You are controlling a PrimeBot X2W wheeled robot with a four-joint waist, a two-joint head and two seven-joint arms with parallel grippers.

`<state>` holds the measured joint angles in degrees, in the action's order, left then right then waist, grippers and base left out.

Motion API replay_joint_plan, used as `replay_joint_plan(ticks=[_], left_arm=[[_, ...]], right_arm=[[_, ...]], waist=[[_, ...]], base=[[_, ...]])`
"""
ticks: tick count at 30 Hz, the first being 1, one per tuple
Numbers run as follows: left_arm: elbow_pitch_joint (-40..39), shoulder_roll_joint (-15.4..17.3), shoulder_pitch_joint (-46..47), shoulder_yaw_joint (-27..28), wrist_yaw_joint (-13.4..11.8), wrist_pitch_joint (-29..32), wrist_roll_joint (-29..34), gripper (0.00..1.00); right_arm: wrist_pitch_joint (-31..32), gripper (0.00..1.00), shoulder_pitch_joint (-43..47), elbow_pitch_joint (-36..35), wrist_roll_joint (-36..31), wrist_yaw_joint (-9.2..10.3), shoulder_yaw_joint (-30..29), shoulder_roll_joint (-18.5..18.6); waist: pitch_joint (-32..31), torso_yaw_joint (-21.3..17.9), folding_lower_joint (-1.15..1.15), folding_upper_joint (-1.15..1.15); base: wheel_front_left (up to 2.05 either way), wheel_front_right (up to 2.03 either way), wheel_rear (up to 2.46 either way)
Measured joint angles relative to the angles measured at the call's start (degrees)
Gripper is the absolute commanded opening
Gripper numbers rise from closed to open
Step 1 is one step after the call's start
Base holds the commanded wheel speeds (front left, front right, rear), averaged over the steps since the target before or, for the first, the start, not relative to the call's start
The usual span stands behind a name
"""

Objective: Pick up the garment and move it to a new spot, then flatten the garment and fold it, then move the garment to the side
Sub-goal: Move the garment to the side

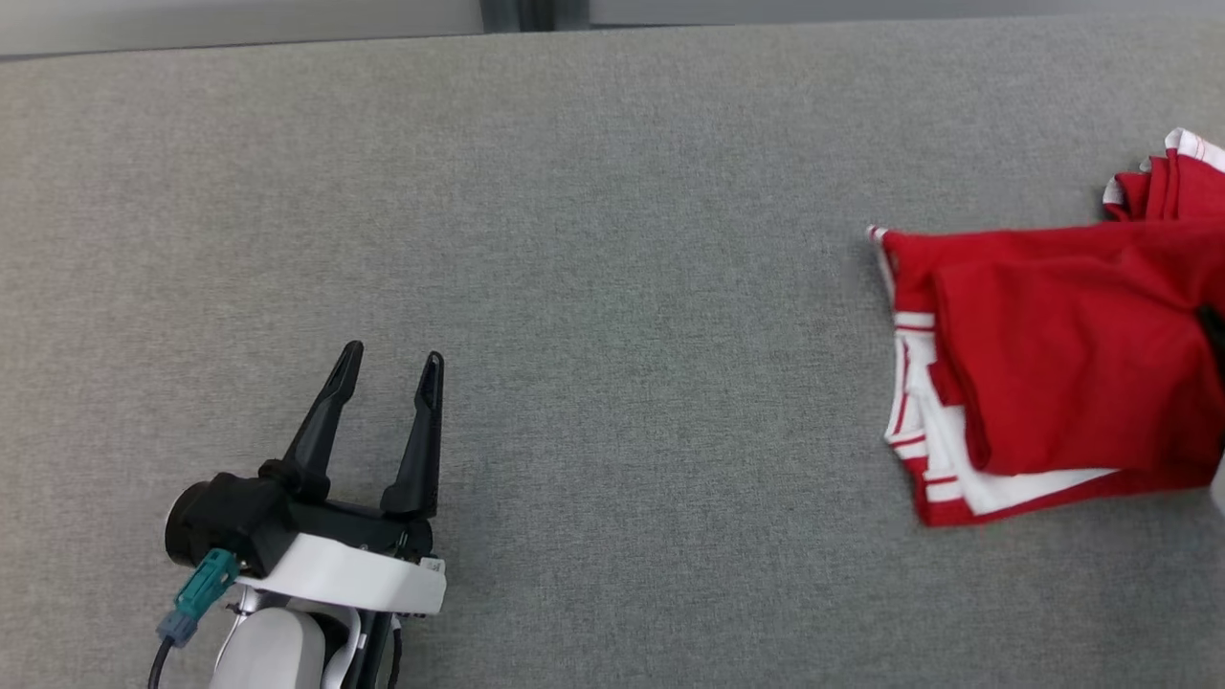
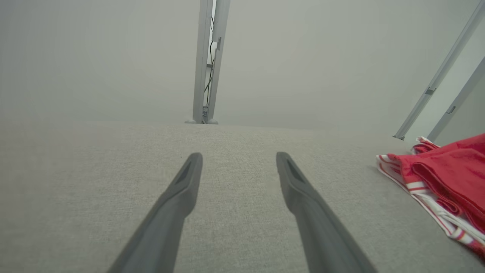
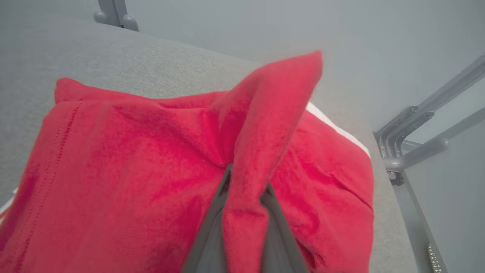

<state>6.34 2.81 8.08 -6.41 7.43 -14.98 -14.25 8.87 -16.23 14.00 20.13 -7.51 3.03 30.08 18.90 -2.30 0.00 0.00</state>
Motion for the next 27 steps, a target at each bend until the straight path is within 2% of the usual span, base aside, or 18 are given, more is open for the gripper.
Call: replay_joint_plan(ticks=[6, 11, 15, 20, 26, 27], left_arm=[[0.01, -0.01, 2.50, -1.26, 0.00, 0.00, 0.14, 1.00], [0.09, -0.01, 4.65, -2.47, 0.00, 0.00, -0.09, 1.00], [0.16, -0.03, 5.66, -3.25, 0.00, 0.00, -1.20, 1.00], [0.43, -0.01, 6.37, -3.72, 0.00, 0.00, -1.92, 1.00], [0.89, 0.00, 6.82, -3.69, 0.00, 0.00, -2.49, 1.00], [0.89, 0.00, 6.82, -3.69, 0.00, 0.00, -2.49, 1.00]], right_arm=[[2.47, 0.00, -1.18, -1.91, -6.56, -0.01, -10.13, -0.09], [5.33, 0.00, -2.35, -3.88, -11.47, 0.00, -21.20, -3.55], [7.11, 0.00, -2.69, -5.91, -16.77, 0.00, -27.81, -6.54], [8.66, 0.00, -3.25, -6.79, -20.87, -0.01, -32.44, -9.23], [8.82, 0.00, -3.28, -5.98, -23.19, -0.01, -34.65, -10.15], [8.82, 0.76, -3.28, -5.98, -23.19, -0.01, -34.65, -10.15]], waist=[[3.92, -1.54, 0.00, 0.00], [6.95, -1.77, 0.00, 0.00], [8.68, -1.19, 0.00, 0.00], [9.97, -0.05, 0.00, 0.00], [10.58, 0.93, 0.00, 0.00], [10.58, 0.93, 0.00, 0.00]], base=[[0.00, 0.00, 0.00], [0.00, 0.00, 0.00], [0.00, 0.00, 0.00], [0.00, 0.00, 0.00], [0.00, 0.00, 0.00], [0.00, 0.00, 0.00]])
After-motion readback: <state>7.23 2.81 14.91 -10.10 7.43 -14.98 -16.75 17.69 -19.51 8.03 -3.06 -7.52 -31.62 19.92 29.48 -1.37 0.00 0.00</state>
